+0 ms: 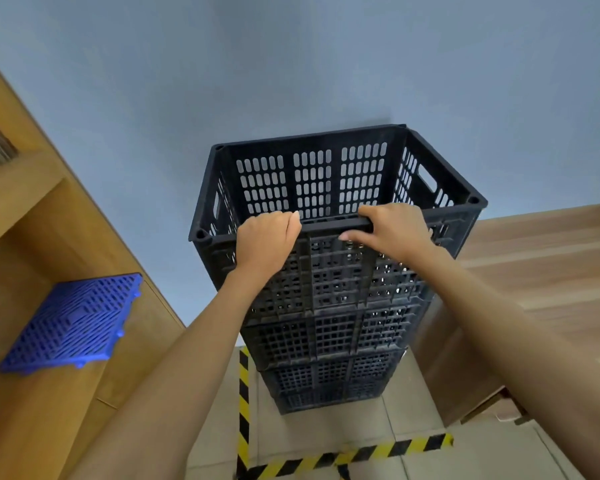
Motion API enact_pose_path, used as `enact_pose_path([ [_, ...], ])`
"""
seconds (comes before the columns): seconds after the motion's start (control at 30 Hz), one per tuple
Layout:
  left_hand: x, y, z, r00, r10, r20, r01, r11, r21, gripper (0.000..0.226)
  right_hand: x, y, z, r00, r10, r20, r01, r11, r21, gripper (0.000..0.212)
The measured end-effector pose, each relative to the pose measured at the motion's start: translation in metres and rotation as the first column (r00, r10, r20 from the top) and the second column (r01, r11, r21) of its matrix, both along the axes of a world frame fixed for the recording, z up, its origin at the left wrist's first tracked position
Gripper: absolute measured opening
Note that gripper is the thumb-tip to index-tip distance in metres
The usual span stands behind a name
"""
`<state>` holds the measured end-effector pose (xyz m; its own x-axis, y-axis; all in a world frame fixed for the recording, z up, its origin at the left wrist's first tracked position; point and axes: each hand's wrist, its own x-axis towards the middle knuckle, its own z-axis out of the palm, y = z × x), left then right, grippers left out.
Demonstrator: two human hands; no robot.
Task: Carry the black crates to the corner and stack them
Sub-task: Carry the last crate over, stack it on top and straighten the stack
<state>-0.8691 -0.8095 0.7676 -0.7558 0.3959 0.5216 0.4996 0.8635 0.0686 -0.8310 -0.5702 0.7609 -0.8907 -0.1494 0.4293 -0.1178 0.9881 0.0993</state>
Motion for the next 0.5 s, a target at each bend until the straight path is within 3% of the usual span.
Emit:
enact_pose_path([
  [0.27, -0.047, 0.012, 0.005, 0.991, 0.095, 0.096, -0.088, 0.993, -0.08, 0.06, -0.042, -0.002, -0.004, 0.99, -0.139, 0.033, 0.141, 0.986, -0.089, 0.062],
  [0.43, -0.044, 0.008, 0.009, 0.992, 0.049, 0.119, -0.026, 0.983, -0.182, 0.026, -0.037, -0.005, 0.007, 0.972, -0.136, 0.192, 0.164, 0.977, -0.137, 0.059],
  [0.5, -0.039, 0.006, 0.011, 0.988, 0.013, 0.154, 0.002, 0.995, -0.103, 0.033, -0.031, -0.004, 0.009, 0.966, -0.081, 0.244, 0.125, 0.978, -0.167, 0.056],
])
